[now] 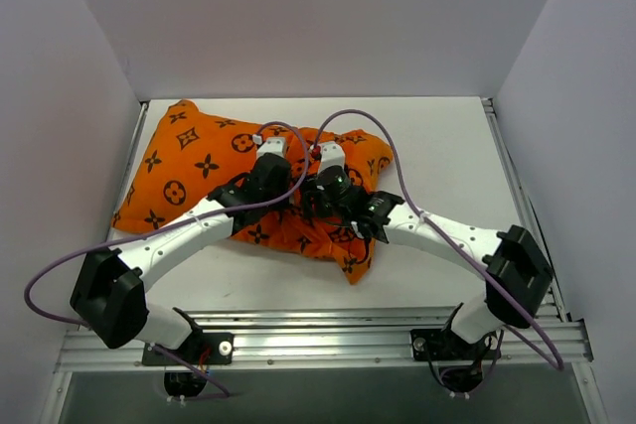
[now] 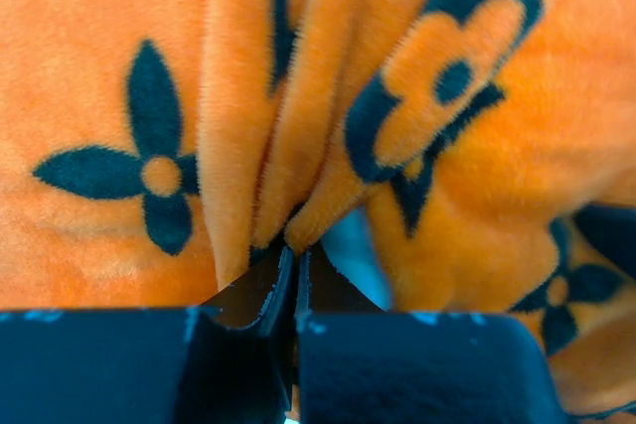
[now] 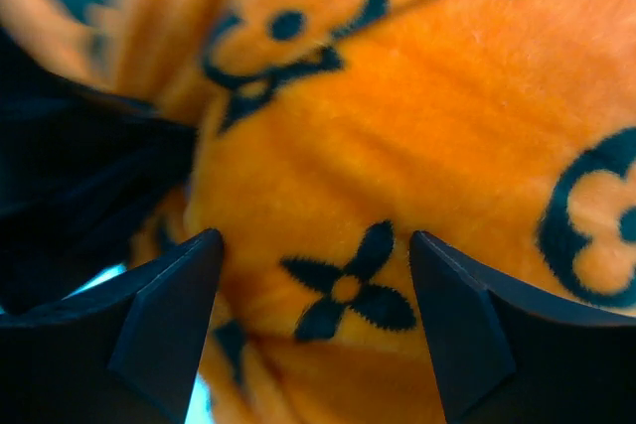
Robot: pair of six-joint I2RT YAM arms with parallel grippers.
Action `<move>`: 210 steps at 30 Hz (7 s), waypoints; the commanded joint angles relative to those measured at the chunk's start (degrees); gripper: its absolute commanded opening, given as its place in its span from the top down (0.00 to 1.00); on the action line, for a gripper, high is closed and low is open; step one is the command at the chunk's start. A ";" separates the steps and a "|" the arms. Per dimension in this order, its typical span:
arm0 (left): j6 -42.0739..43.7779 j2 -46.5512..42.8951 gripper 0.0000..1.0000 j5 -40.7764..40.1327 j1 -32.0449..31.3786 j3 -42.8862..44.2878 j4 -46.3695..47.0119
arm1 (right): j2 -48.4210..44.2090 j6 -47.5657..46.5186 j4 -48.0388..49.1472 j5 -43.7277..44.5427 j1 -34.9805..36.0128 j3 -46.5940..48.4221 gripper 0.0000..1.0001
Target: Remove the pillowcase from the pillow
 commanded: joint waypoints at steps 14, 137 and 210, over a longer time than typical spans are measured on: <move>-8.61 -1.81 0.98 8.33 11.59 -14.16 6.14 | -15.16 13.24 -4.61 5.25 -23.78 -23.73 1.00; -2.81 12.59 0.98 14.32 -1.59 13.08 25.48 | -13.52 25.81 -13.90 -8.43 -24.46 -6.13 0.13; 4.49 -1.28 0.98 35.50 0.78 7.29 -1.23 | -8.07 -5.21 -5.65 -14.24 -20.07 -2.78 0.34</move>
